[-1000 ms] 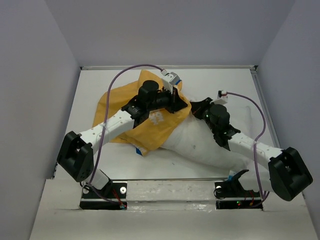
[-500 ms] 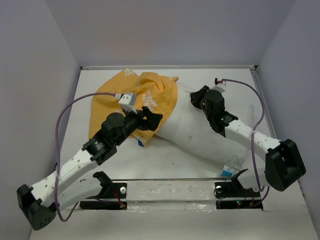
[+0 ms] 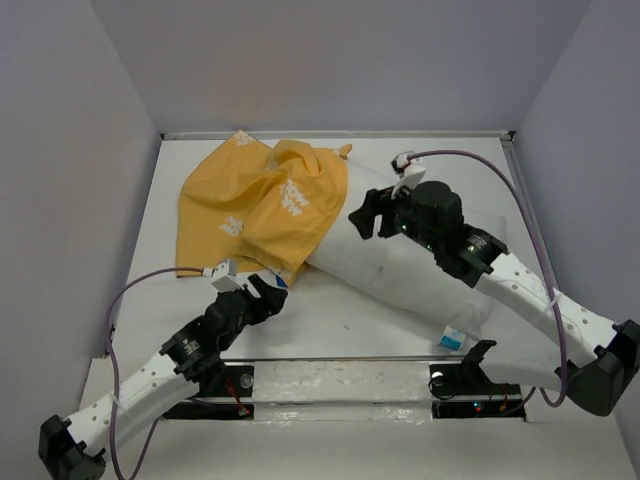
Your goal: Put the pillow into the pillowcase
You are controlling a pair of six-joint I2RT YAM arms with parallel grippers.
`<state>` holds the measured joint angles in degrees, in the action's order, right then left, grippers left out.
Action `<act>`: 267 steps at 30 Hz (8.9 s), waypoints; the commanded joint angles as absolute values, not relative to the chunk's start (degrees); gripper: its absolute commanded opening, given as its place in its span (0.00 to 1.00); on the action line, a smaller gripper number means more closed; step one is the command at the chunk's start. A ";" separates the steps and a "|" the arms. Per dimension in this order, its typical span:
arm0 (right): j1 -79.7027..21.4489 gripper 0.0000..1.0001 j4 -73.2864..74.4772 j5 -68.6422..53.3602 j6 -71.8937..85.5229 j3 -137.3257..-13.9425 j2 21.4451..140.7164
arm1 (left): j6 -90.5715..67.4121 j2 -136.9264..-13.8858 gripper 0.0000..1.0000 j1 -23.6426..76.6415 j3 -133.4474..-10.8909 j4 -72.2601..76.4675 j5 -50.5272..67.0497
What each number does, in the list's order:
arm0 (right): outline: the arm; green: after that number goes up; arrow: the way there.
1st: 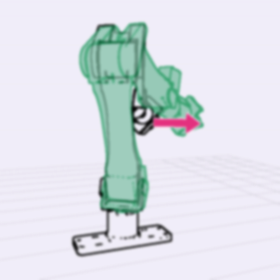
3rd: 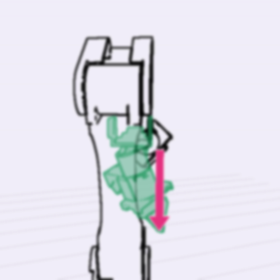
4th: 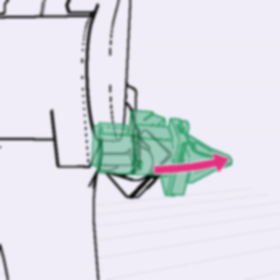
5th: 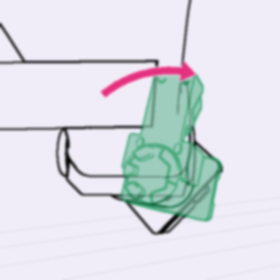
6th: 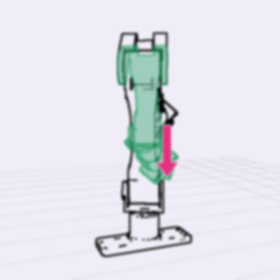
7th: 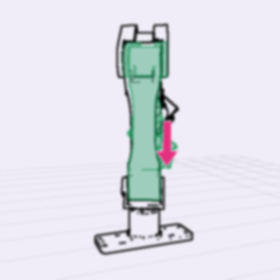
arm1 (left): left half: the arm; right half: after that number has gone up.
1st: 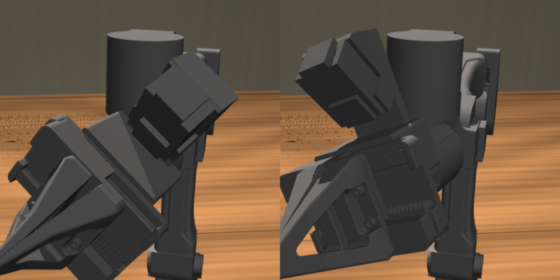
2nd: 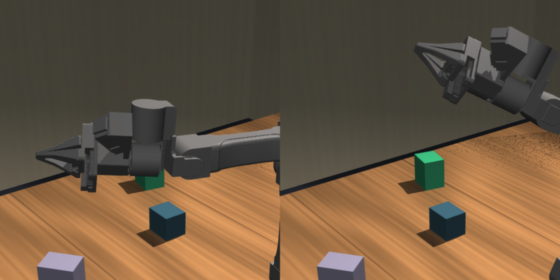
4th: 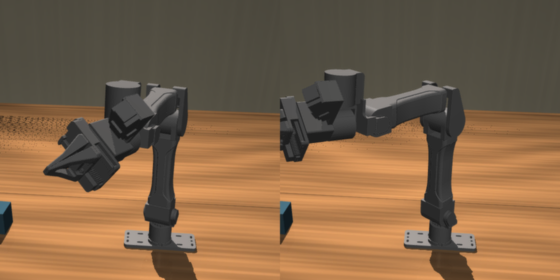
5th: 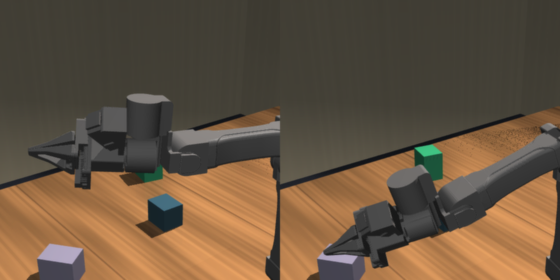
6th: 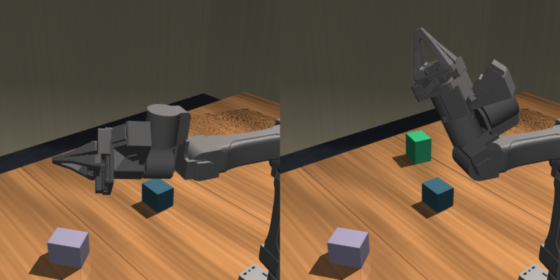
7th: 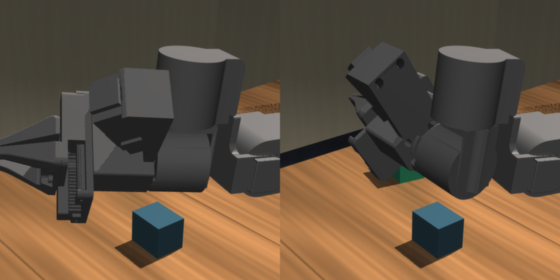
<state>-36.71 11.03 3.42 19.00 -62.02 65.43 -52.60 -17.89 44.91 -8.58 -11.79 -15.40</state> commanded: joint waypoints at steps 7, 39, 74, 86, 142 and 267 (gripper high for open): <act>-52.82 0.88 26.46 11.51 8.44 -61.00 75.23 | -50.01 -41.72 0.87 44.47 -8.43 20.11 -20.65; -59.41 0.00 9.51 36.78 10.00 -75.41 105.13 | -44.03 -76.91 0.00 37.97 -16.43 58.71 -14.95; -52.13 0.24 -15.40 27.34 27.42 -63.20 89.49 | -40.18 -45.37 0.99 38.15 -26.19 29.06 17.33; -30.17 0.97 13.17 12.48 17.58 -67.15 72.25 | -25.50 -53.50 0.99 35.08 -57.12 -9.98 -14.80; -15.03 0.40 0.88 -6.67 11.73 -72.47 87.16 | -10.55 -91.03 0.99 48.16 -83.19 -7.73 -18.90; -33.25 0.00 8.72 2.32 20.40 -42.80 71.71 | -48.60 -60.92 0.00 52.73 -25.22 48.51 -29.96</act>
<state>-43.11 -3.84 6.46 21.04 -44.88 70.70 -49.63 -65.87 55.42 -24.12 35.24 -17.19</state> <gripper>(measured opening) 0.024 0.041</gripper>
